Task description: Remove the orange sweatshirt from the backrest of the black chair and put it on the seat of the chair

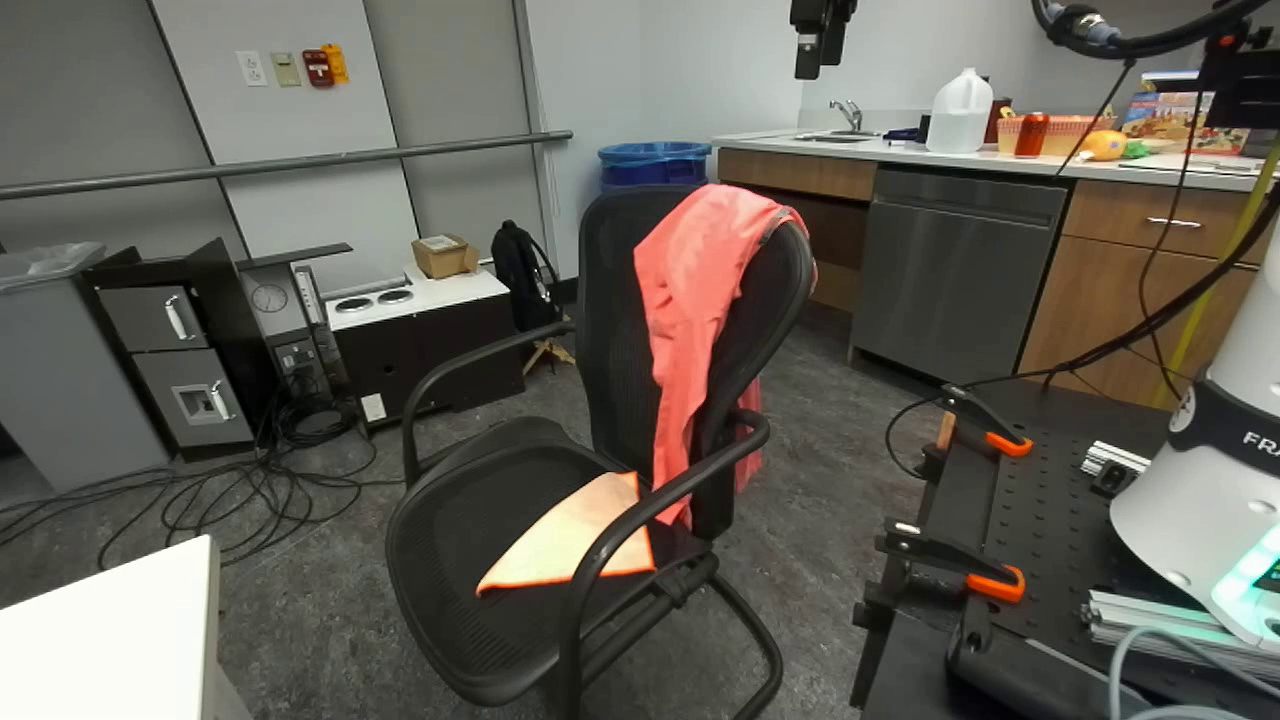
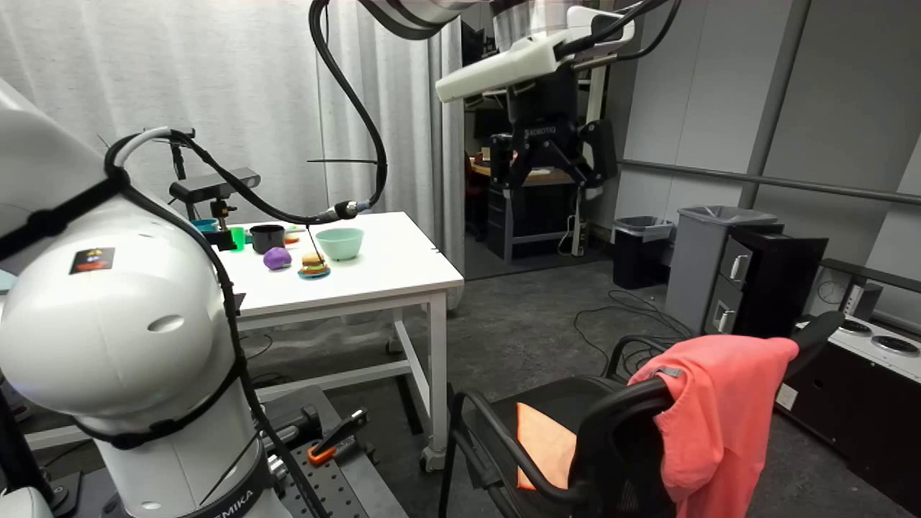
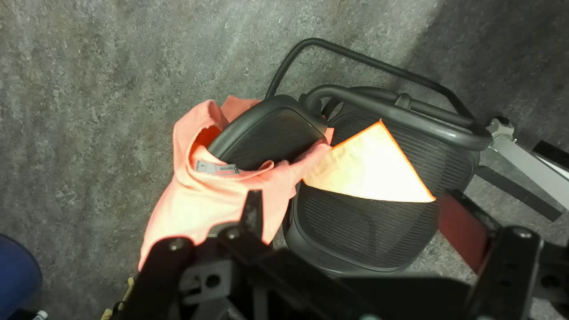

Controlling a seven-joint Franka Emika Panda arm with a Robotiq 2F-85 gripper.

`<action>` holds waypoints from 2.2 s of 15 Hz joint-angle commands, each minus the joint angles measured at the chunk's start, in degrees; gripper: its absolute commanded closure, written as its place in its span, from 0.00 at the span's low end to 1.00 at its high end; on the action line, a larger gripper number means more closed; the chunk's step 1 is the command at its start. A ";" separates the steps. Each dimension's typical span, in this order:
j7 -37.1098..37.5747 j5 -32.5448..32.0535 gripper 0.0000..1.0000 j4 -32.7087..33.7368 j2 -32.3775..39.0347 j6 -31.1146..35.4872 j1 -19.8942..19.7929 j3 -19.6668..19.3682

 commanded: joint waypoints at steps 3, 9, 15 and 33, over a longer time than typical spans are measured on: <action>-0.64 -0.59 0.00 0.00 0.01 0.43 0.20 -0.19; -2.17 -1.16 0.00 4.64 12.45 10.63 1.52 -0.26; -2.31 -0.22 0.00 5.77 19.79 18.14 0.78 0.15; 14.86 -34.82 0.00 5.16 38.20 38.73 -2.18 -1.35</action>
